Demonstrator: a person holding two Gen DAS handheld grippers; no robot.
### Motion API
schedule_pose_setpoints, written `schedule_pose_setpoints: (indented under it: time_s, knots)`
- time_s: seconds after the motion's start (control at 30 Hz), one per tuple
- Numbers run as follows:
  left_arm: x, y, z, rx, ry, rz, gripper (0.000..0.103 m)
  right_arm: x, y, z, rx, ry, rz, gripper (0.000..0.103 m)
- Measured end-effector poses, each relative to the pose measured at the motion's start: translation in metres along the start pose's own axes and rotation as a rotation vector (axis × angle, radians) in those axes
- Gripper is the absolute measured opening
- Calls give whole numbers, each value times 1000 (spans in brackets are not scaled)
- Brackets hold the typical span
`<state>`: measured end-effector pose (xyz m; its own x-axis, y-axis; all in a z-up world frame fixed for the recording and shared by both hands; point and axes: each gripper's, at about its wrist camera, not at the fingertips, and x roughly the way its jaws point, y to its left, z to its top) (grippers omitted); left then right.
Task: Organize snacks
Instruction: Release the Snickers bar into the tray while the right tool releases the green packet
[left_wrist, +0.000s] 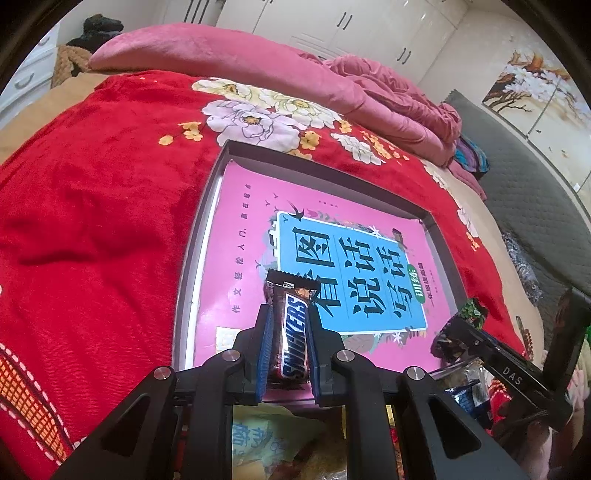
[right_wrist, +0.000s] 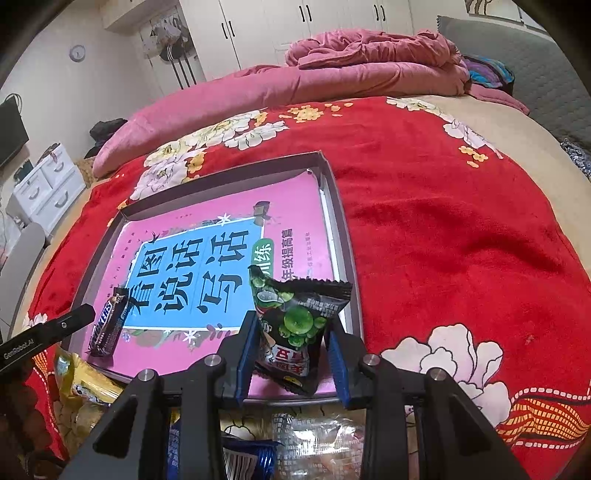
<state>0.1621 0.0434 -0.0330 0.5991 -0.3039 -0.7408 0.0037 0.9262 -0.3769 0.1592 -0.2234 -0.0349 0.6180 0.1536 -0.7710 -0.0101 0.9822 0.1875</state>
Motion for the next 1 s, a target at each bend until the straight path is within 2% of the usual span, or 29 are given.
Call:
schedule_pose_setpoints:
  time_s: [0.37,0.43,0.5,0.57,0.73,0.8,0.93,1.0]
  knots:
    - [-4,2,1,2,-9,8,20,-4,-6,1,28,-15,-2,36]
    - [-6,2,1,5,-12,9,23,-6,-8,1,37,-20,-1,36]
    - [-8,2,2,9,-20,5,33,-8,-10,2,44,-28,5,36]
    - [-12,2,2,16,-34,5,39,-12,-10,3,48,-45,13,36]
    - [-20,0,1,42,-59,15,48,-20,-3,5,29,-76,33,37]
    - [-23,-1,0,50,-64,16,51,-22,1,5,17,-87,33,42]
    - [-28,0,1,57,-78,20,56,-24,3,6,8,-98,34,46]
    - [-29,1,1,54,-82,21,60,-26,3,6,14,-103,31,54]
